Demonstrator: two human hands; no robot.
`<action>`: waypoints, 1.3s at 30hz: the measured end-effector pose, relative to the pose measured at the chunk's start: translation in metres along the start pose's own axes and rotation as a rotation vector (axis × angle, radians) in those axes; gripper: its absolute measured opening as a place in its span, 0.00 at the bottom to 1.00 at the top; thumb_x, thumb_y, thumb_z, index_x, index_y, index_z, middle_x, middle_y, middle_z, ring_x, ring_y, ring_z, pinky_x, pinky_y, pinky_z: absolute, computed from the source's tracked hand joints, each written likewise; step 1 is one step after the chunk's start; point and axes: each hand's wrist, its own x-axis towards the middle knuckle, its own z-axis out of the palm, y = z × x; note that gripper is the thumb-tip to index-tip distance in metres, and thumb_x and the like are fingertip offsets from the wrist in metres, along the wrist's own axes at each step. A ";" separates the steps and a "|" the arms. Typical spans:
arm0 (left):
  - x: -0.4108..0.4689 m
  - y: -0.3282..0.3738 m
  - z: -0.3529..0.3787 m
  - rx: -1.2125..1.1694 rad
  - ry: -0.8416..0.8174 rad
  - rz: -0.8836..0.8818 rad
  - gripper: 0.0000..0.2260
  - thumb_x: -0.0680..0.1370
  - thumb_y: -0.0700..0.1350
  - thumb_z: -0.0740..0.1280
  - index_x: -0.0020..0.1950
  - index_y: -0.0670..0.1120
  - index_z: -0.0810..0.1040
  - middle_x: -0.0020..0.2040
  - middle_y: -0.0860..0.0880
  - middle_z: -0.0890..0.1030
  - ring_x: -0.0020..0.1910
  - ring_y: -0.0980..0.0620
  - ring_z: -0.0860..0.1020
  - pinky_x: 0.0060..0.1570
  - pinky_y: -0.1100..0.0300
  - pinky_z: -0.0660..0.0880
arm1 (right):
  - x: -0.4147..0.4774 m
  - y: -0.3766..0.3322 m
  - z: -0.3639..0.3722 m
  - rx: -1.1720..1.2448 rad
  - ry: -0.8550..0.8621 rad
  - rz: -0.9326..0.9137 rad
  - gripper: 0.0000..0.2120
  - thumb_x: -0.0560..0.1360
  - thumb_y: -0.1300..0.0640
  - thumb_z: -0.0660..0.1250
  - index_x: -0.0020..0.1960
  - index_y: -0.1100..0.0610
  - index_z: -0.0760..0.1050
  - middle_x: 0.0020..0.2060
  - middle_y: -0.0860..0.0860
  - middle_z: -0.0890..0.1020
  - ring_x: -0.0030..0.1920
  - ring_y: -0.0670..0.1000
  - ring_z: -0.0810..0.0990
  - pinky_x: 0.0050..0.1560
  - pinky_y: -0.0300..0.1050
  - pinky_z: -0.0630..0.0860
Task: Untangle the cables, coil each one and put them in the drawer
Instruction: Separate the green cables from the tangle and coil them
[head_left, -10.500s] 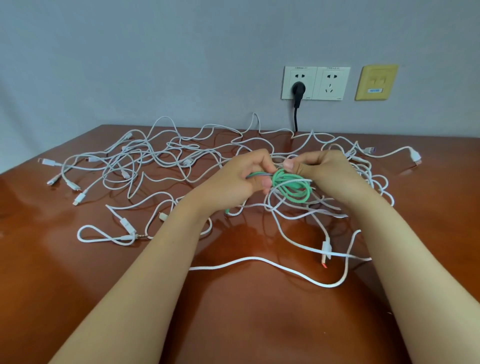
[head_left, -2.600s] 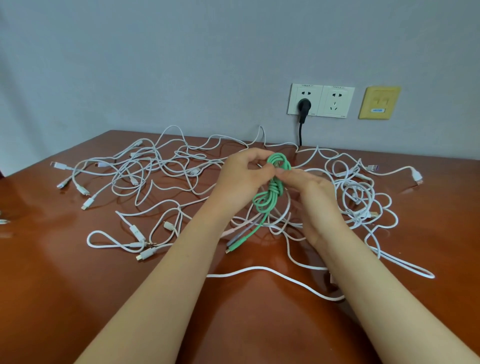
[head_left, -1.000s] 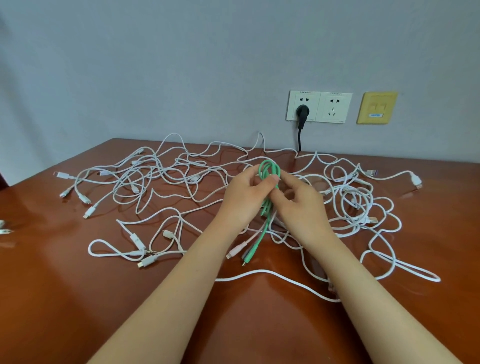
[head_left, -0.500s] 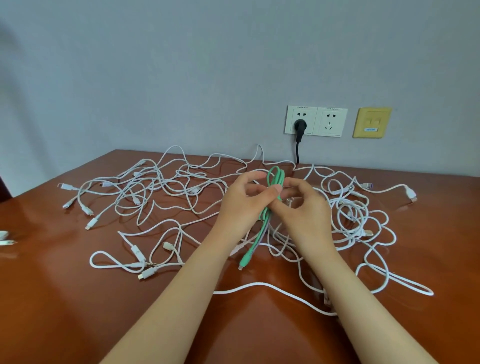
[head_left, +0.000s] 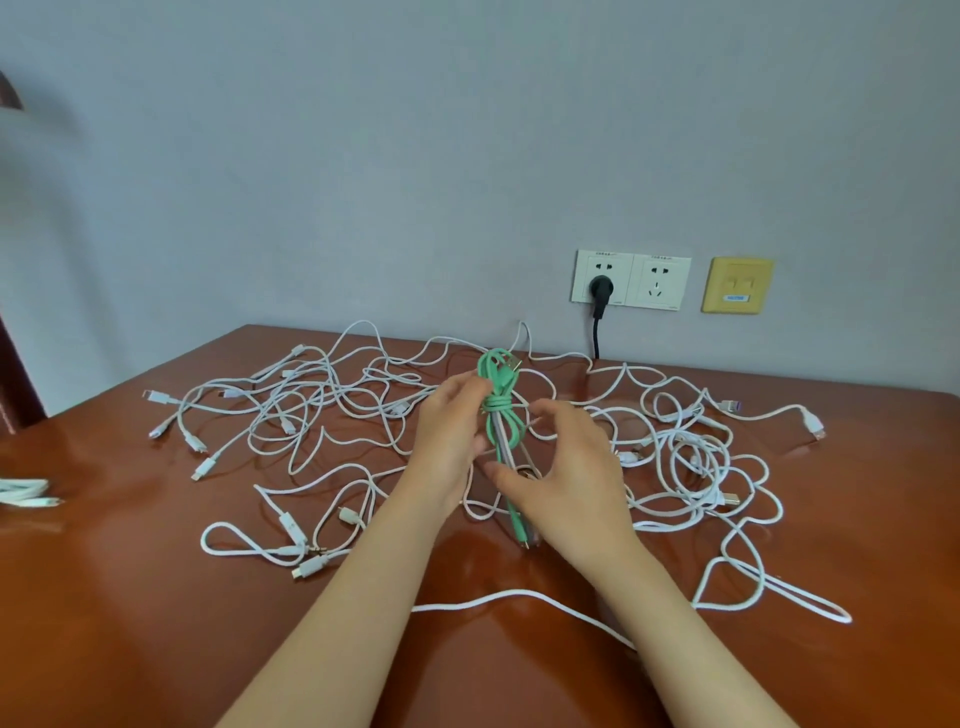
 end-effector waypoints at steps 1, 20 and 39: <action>-0.001 0.002 -0.001 -0.023 0.001 -0.009 0.06 0.79 0.37 0.59 0.47 0.43 0.75 0.38 0.47 0.79 0.33 0.54 0.78 0.31 0.62 0.78 | 0.000 0.000 0.000 -0.062 -0.016 0.016 0.24 0.67 0.45 0.72 0.60 0.50 0.72 0.57 0.47 0.73 0.61 0.50 0.69 0.61 0.48 0.66; 0.008 0.095 -0.070 -0.071 0.205 0.125 0.02 0.79 0.42 0.61 0.49 0.45 0.72 0.38 0.48 0.77 0.34 0.52 0.78 0.29 0.63 0.78 | 0.028 -0.084 0.019 -0.213 -0.132 -0.245 0.11 0.81 0.52 0.55 0.55 0.54 0.73 0.50 0.53 0.80 0.52 0.58 0.77 0.46 0.47 0.67; 0.006 0.160 -0.291 0.390 0.710 -0.047 0.04 0.77 0.31 0.63 0.42 0.36 0.72 0.27 0.43 0.75 0.13 0.58 0.71 0.19 0.67 0.73 | 0.020 -0.199 0.176 0.545 -0.588 -0.013 0.13 0.77 0.66 0.59 0.56 0.61 0.79 0.29 0.48 0.76 0.30 0.45 0.71 0.41 0.41 0.71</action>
